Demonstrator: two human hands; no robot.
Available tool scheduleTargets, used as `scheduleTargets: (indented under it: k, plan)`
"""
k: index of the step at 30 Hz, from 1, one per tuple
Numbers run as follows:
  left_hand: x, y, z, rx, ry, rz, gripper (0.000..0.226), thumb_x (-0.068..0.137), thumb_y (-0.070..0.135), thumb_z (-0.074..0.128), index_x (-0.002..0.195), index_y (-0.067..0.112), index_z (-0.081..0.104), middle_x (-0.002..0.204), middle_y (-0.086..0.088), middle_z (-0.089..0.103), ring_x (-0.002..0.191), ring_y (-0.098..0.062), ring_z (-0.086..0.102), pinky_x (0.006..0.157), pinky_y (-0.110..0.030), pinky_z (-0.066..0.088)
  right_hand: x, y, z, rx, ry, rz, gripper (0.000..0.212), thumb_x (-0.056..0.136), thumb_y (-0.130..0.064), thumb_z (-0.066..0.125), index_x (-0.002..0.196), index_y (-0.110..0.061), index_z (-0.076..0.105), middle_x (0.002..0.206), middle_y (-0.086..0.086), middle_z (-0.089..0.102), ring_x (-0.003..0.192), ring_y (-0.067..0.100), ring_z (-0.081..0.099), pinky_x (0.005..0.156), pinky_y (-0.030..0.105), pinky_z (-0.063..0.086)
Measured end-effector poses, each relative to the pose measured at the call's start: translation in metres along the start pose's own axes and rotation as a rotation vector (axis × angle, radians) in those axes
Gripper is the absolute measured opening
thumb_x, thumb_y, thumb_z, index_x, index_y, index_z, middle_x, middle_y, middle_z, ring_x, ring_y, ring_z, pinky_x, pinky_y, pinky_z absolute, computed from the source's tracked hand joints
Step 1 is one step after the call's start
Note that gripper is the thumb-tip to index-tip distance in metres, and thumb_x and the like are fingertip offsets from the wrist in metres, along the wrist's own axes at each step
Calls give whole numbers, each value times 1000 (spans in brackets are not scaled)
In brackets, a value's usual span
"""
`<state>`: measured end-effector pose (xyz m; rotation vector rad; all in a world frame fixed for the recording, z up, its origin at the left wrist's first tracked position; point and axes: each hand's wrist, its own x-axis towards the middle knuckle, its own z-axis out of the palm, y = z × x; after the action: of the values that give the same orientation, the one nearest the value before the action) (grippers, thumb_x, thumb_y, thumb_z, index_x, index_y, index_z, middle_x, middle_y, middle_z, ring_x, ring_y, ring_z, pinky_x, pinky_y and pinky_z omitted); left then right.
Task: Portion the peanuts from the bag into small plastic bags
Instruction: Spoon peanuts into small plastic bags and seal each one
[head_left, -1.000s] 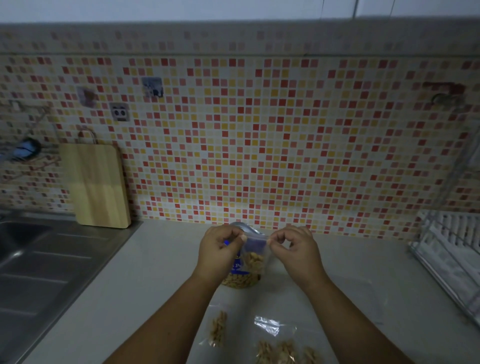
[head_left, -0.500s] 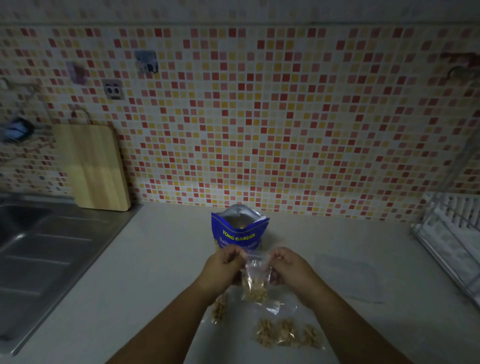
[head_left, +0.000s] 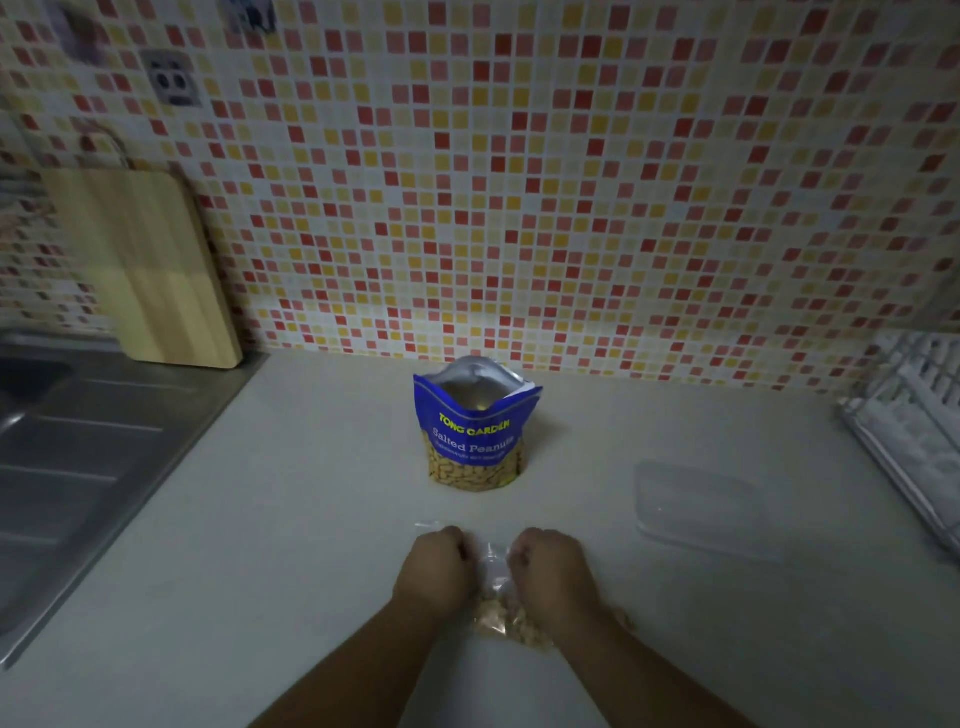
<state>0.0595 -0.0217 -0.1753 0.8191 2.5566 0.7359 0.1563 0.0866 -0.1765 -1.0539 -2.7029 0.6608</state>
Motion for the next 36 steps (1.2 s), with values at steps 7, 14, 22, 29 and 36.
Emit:
scheduleTargets:
  k: [7, 14, 22, 29, 36]
  plan:
    - [4, 0, -8, -11, 69, -51, 17, 85, 30, 55, 84, 15, 62, 90, -6, 69, 88, -22, 64, 75, -26, 48, 0, 3, 11, -52, 76, -22, 32, 42, -26, 87, 64, -23, 64, 61, -1, 61, 60, 20, 61, 56, 28, 52]
    - [28, -40, -34, -8, 56, -100, 38, 81, 21, 57, 119, 23, 63, 116, -6, 59, 106, -24, 59, 91, -25, 44, 26, -29, 21, -69, 68, -220, 21, 67, -35, 71, 85, -26, 74, 76, -6, 70, 77, 20, 62, 74, 24, 47]
    - [34, -50, -26, 24, 84, -36, 26, 80, 12, 57, 105, 14, 67, 104, -13, 59, 100, -29, 59, 85, -27, 44, 32, -44, 42, -170, -13, -184, 29, 49, -43, 80, 74, -29, 73, 63, -7, 66, 66, 17, 60, 62, 25, 51]
    - [39, -55, -27, 85, 31, 31, 29, 80, 14, 57, 108, 15, 63, 112, -9, 54, 104, -27, 57, 86, -24, 42, 41, -48, 45, -102, -45, -161, 27, 86, -36, 54, 111, -28, 62, 111, -4, 64, 110, 21, 47, 95, 29, 33]
    - [34, -54, -35, -6, 49, 46, 17, 78, 13, 55, 72, 26, 45, 80, 0, 56, 82, -23, 59, 64, -26, 36, 41, -56, 40, 163, -110, -46, 19, 80, -18, 58, 95, -26, 64, 94, -3, 69, 103, 20, 49, 84, 25, 38]
